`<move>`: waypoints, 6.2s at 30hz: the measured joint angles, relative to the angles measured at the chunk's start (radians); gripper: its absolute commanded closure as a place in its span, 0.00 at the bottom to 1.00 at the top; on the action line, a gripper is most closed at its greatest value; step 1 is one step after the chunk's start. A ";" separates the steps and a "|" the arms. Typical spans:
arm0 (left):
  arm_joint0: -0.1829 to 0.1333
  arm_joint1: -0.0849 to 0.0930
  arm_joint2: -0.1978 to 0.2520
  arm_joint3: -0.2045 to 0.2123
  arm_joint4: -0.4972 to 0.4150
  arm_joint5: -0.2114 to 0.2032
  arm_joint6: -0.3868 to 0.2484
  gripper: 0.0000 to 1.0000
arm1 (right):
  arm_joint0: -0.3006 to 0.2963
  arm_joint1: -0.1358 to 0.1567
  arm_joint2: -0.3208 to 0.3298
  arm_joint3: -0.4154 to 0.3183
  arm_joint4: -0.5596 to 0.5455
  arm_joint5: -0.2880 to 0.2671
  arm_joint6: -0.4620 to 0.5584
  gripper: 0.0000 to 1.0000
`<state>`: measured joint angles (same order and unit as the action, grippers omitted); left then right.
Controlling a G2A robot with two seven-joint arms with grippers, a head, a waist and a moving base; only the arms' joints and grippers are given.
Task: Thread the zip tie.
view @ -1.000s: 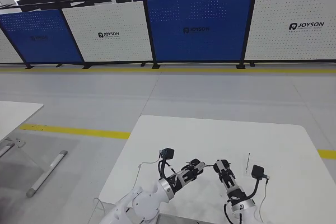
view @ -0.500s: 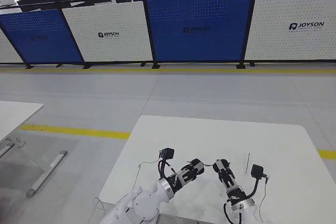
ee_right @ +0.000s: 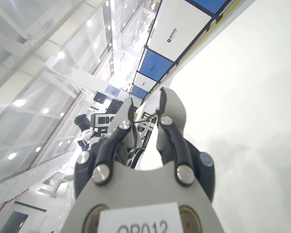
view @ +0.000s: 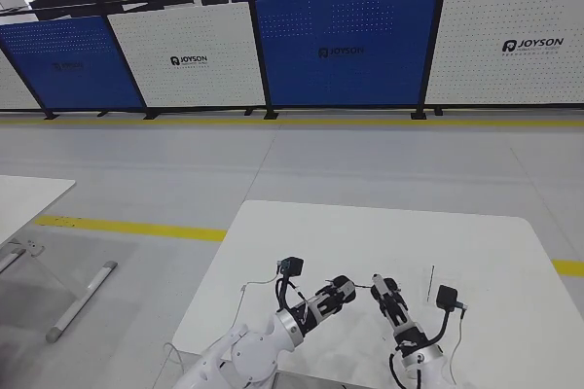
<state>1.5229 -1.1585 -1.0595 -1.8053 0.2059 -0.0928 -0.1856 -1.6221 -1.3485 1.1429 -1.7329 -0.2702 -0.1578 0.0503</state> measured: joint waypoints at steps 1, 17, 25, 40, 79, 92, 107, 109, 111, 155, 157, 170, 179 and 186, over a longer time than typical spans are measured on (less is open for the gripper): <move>-0.001 0.000 0.000 -0.001 -0.004 0.001 0.001 1.00 | 0.000 0.000 0.001 0.000 0.006 -0.001 0.003 0.00; -0.017 -0.003 -0.020 -0.020 -0.062 0.018 0.006 1.00 | -0.045 0.009 0.036 -0.052 0.026 -0.021 0.033 0.00; -0.014 -0.012 -0.030 -0.023 -0.193 0.039 0.049 1.00 | -0.022 0.016 0.066 -0.051 -0.033 0.057 0.055 0.00; -0.013 -0.019 -0.036 -0.021 -0.315 0.036 0.051 1.00 | 0.005 0.022 0.044 -0.057 -0.221 0.203 0.068 0.00; -0.010 -0.019 -0.051 -0.009 -0.411 0.027 -0.004 1.00 | -0.007 0.062 0.108 -0.047 -0.530 0.011 0.149 0.00; -0.019 -0.023 -0.033 -0.003 -0.457 0.024 -0.040 1.00 | 0.052 0.054 0.024 0.031 -0.635 0.008 0.118 0.00; -0.021 -0.027 -0.010 -0.003 -0.454 0.016 -0.043 1.00 | 0.080 0.045 -0.011 0.094 -0.582 -0.058 0.023 0.72; -0.022 -0.028 -0.008 -0.002 -0.452 0.021 -0.036 1.00 | 0.083 0.046 -0.013 0.094 -0.579 -0.074 0.028 0.74; -0.023 -0.029 -0.005 -0.001 -0.452 0.025 -0.027 1.00 | 0.083 0.047 -0.014 0.090 -0.579 -0.085 0.030 0.74; -0.039 -0.037 0.038 0.011 -0.406 0.055 -0.015 1.00 | 0.058 0.061 -0.003 0.047 -0.589 -0.148 0.005 0.72; -0.038 -0.036 0.037 0.010 -0.405 0.055 -0.015 1.00 | 0.058 0.062 -0.004 0.047 -0.589 -0.148 0.007 0.73; -0.040 -0.038 0.041 0.013 -0.402 0.056 -0.018 1.00 | 0.049 0.064 0.004 0.034 -0.580 -0.144 -0.027 0.85; -0.039 -0.038 0.042 0.014 -0.402 0.053 -0.015 1.00 | 0.050 0.065 0.005 0.040 -0.574 -0.142 -0.029 1.00; -0.035 -0.038 0.039 0.011 -0.404 0.048 -0.011 1.00 | 0.049 0.066 0.004 0.042 -0.577 -0.139 -0.027 1.00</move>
<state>1.4884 -1.1968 -1.0201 -1.7946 -0.1980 -0.0443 -0.1969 -1.5730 -1.2828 1.1466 -1.6909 -0.8472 -0.2971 0.0232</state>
